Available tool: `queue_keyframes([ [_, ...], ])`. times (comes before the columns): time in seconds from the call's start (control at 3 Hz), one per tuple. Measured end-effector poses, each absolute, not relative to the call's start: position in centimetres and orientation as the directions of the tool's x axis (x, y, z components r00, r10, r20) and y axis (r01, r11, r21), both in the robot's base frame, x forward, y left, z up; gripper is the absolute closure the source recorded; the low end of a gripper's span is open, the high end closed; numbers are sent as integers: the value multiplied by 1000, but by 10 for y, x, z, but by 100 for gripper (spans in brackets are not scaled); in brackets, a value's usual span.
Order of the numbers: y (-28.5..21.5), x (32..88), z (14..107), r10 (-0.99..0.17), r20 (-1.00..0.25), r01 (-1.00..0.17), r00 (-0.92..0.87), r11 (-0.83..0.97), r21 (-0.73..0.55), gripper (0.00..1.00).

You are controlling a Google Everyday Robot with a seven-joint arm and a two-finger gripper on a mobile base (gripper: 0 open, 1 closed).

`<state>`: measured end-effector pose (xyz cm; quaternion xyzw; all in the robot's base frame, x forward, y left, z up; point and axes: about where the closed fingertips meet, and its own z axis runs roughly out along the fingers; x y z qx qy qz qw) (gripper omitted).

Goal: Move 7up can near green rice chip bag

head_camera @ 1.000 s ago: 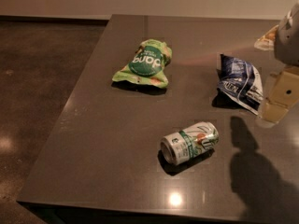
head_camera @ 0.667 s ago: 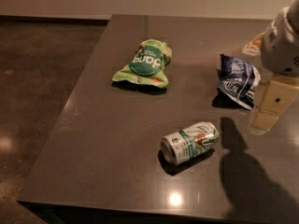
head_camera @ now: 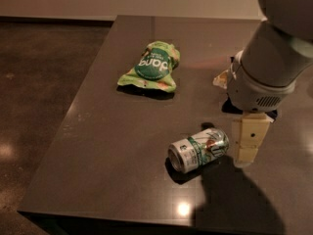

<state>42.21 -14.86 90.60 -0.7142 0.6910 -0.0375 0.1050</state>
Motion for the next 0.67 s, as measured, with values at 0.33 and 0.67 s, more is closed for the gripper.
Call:
queue_keyframes([
  [0.33,-142,424,880,-988,-105,-983,109,-92,-156,0],
  [0.67,-139,426,863,-982,-106,-982,153,-140,-124,0],
])
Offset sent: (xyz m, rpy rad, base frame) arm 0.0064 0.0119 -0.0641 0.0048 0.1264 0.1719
